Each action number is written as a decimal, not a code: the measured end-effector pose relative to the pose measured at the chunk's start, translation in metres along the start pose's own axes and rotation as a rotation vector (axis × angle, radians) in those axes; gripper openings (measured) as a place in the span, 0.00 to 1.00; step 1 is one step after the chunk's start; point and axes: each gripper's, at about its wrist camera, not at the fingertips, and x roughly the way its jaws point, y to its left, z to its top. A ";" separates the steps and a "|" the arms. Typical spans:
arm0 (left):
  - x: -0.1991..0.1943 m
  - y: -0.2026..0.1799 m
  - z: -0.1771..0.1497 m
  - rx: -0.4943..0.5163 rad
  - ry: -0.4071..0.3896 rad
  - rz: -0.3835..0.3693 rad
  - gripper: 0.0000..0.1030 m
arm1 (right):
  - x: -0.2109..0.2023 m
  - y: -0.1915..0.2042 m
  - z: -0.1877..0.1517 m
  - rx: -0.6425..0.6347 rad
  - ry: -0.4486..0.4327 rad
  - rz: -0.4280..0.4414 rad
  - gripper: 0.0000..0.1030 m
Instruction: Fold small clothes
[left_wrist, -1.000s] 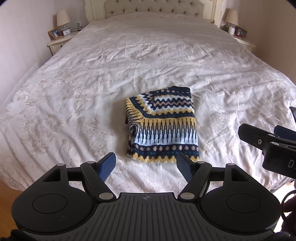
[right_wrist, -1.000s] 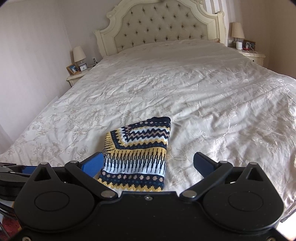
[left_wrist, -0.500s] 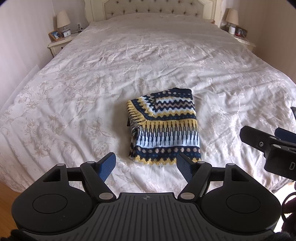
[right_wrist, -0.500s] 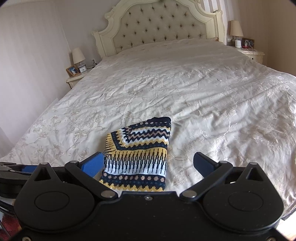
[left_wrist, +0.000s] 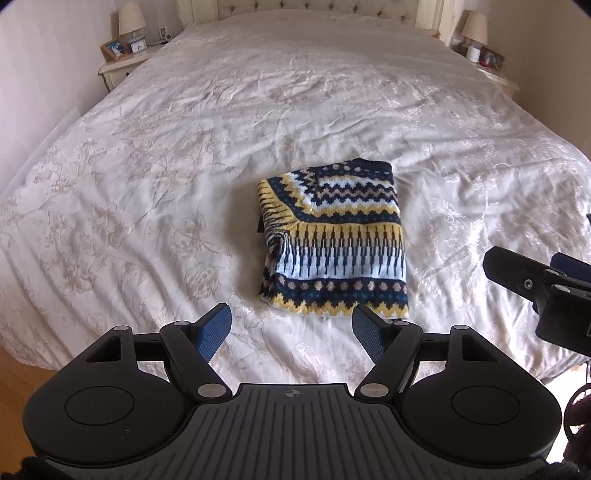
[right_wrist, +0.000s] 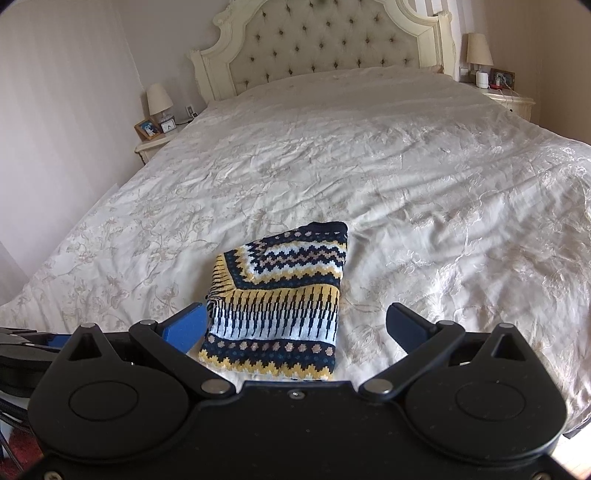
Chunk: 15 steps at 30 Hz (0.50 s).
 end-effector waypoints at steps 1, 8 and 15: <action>0.001 0.000 0.000 0.000 0.002 0.002 0.69 | 0.001 0.001 0.000 0.000 0.002 -0.001 0.99; 0.008 0.001 0.004 0.007 0.015 0.002 0.69 | 0.006 -0.001 0.002 0.004 0.011 -0.006 0.99; 0.013 0.002 0.006 0.006 0.027 0.001 0.69 | 0.015 -0.002 0.002 0.010 0.027 -0.011 0.99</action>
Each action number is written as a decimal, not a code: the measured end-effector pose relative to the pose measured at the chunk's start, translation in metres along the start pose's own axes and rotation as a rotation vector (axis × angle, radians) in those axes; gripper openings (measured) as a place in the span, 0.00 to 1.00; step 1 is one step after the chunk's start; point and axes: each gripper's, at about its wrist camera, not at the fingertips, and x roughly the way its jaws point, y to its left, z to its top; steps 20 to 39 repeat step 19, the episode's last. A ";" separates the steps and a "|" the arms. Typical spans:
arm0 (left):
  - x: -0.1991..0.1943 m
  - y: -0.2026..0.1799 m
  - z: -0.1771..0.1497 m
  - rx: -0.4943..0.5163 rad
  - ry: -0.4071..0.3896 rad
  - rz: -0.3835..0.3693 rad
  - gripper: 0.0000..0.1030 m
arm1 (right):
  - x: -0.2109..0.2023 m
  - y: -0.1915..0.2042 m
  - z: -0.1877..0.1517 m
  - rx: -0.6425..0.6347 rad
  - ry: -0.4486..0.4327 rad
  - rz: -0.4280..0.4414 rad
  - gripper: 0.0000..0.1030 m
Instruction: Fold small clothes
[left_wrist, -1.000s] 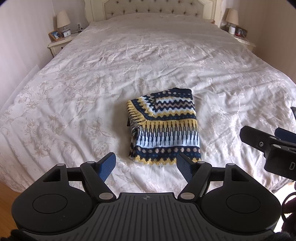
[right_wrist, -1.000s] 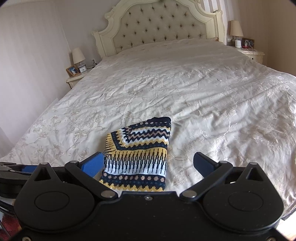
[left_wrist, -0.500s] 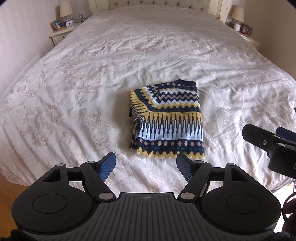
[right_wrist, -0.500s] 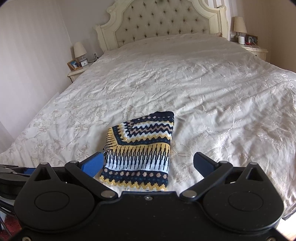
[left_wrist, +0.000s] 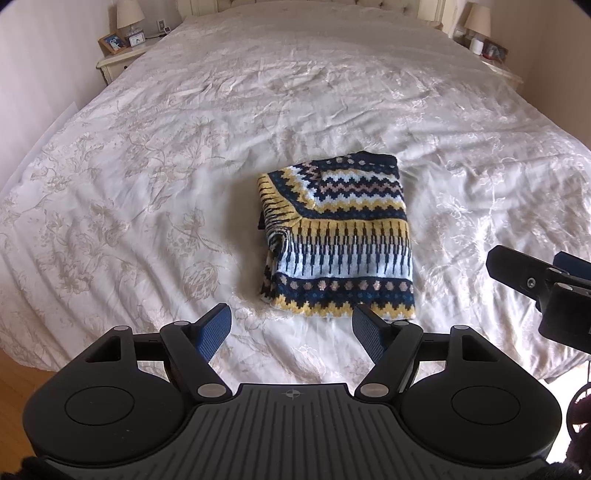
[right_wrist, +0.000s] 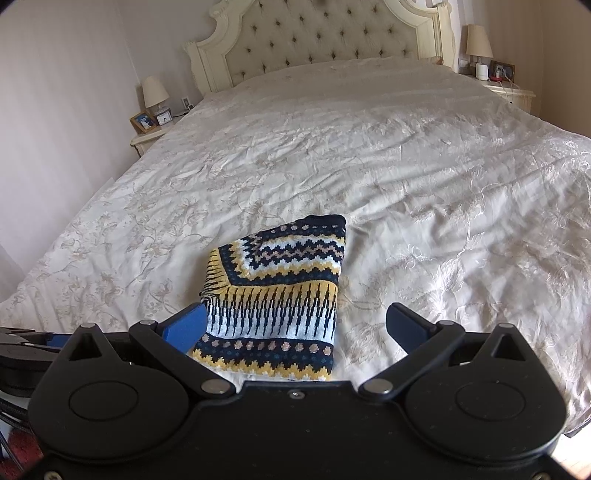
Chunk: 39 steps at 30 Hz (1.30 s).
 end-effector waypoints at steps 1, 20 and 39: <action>0.002 0.001 0.001 0.001 0.003 0.000 0.69 | 0.001 0.000 0.000 0.002 0.002 -0.001 0.99; 0.022 -0.001 0.019 0.025 0.036 -0.017 0.69 | 0.025 -0.001 0.009 0.024 0.046 -0.024 0.99; 0.022 -0.001 0.019 0.025 0.036 -0.017 0.69 | 0.025 -0.001 0.009 0.024 0.046 -0.024 0.99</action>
